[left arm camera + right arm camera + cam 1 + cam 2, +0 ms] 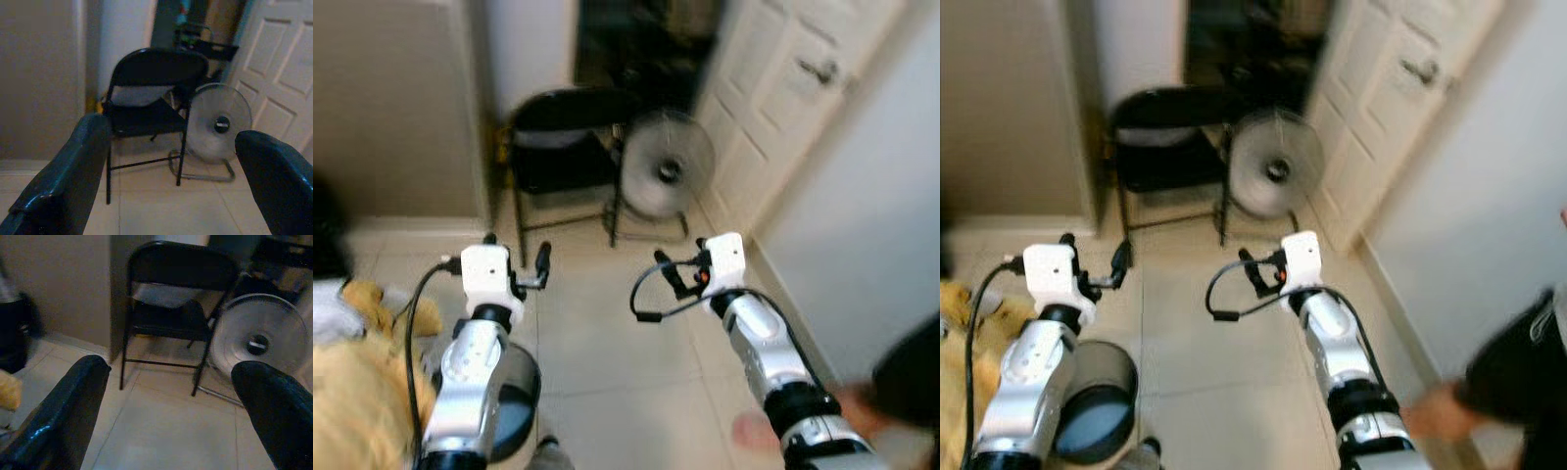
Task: Clean up the room
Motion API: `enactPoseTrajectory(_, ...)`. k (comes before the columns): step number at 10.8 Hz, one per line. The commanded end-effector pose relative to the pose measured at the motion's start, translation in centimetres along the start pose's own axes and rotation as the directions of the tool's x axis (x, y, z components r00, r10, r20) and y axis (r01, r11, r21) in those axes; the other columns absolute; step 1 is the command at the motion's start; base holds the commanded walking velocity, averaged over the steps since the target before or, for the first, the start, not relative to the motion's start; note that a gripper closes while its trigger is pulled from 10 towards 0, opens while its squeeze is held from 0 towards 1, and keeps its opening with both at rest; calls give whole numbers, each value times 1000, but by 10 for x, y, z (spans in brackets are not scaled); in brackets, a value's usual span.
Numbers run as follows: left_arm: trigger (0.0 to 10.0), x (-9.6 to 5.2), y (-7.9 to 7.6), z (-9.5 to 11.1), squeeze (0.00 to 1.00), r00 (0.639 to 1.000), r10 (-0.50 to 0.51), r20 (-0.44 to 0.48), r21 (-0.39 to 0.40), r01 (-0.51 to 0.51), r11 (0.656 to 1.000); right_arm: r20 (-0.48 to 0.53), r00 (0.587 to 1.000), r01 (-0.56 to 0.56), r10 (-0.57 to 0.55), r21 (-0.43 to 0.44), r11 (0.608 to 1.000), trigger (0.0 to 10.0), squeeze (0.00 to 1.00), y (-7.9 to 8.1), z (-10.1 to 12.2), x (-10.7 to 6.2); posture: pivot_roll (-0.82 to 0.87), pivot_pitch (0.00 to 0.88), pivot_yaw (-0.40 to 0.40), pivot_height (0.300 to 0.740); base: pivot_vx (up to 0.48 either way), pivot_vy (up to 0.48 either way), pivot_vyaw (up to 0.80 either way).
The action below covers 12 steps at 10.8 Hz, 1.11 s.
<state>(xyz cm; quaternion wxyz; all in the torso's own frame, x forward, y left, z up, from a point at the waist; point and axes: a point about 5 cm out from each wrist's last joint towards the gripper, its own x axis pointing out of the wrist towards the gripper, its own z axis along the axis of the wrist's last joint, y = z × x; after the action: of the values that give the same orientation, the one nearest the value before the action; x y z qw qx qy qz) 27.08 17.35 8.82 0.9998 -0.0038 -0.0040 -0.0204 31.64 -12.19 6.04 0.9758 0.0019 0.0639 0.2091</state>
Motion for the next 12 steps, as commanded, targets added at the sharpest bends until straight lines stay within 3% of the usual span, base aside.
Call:
enactPoseTrajectory(1, 10000, 1, -8, 0, 0, 999, -35, 1, -32, 35, 999, -4, 1000, 24, -24, 1, 1000, 10000, 0, -8, -2, -4, 184, 0, -167, 740, 0, 0, 606)
enactPoseTrajectory(6, 10000, 4, -5, -3, 0, 999, -19, -26, 18, 19, 1000, -31, 998, 62, -62, 5, 998, 10000, 0, -15, -3, -2, 194, 0, -170, 740, 0, 0, 488)
enactPoseTrajectory(12, 10000, -5, 9, -8, 0, 996, 83, -45, -24, -84, 996, -17, 1000, 21, -21, 46, 999, 10000, 0, -7, 0, 3, 223, 0, -192, 740, 0, 0, 623)
